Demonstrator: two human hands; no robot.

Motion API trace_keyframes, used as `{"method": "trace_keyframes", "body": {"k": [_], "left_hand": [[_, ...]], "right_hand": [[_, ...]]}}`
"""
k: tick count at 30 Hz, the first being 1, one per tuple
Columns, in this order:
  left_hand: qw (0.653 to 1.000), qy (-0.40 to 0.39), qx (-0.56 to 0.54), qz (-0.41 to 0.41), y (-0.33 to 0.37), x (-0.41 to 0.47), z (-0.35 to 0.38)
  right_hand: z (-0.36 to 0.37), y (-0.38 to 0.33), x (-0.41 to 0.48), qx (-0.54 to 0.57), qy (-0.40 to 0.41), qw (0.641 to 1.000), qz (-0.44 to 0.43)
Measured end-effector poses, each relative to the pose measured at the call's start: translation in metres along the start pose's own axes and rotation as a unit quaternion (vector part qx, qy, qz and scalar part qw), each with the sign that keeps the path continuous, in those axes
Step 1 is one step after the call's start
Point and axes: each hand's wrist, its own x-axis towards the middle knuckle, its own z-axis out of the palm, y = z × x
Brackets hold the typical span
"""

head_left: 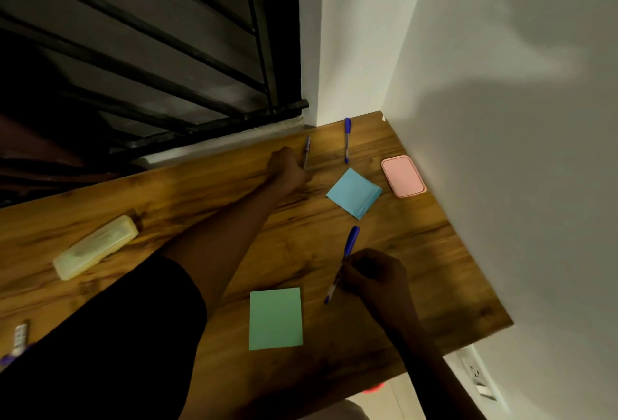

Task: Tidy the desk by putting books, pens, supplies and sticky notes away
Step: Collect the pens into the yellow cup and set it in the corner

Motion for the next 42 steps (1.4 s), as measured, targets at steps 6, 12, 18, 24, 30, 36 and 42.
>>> {"method": "trace_keyframes", "body": {"k": [6, 12, 18, 24, 30, 36, 42], "left_hand": [[0.964, -0.034, -0.262, -0.024, -0.047, -0.082, -0.053], [0.924, 0.015, -0.382, -0.019, -0.111, -0.189, -0.107], [0.94, 0.098, -0.326, -0.001, -0.174, -0.272, -0.153], [0.917, 0.22, -0.329, -0.056, -0.23, -0.352, -0.175], [0.923, 0.273, -0.254, -0.096, -0.27, -0.402, -0.171], [0.938, 0.296, -0.154, -0.093, -0.306, -0.412, -0.15], [0.945, 0.278, -0.144, -0.089, -0.312, -0.409, -0.143]], "right_hand": [[0.02, -0.021, 0.009, 0.057, -0.009, 0.998, -0.019], [0.072, -0.054, 0.009, 0.095, -0.045, 0.993, -0.056], [0.138, -0.092, -0.013, 0.064, -0.108, 0.986, -0.11], [0.198, -0.119, -0.046, 0.028, -0.153, 0.977, -0.147], [0.253, -0.131, -0.078, -0.069, -0.202, 0.958, -0.19], [0.286, -0.132, -0.1, -0.159, -0.243, 0.926, -0.24], [0.311, -0.127, -0.106, -0.244, -0.274, 0.89, -0.271]]}}
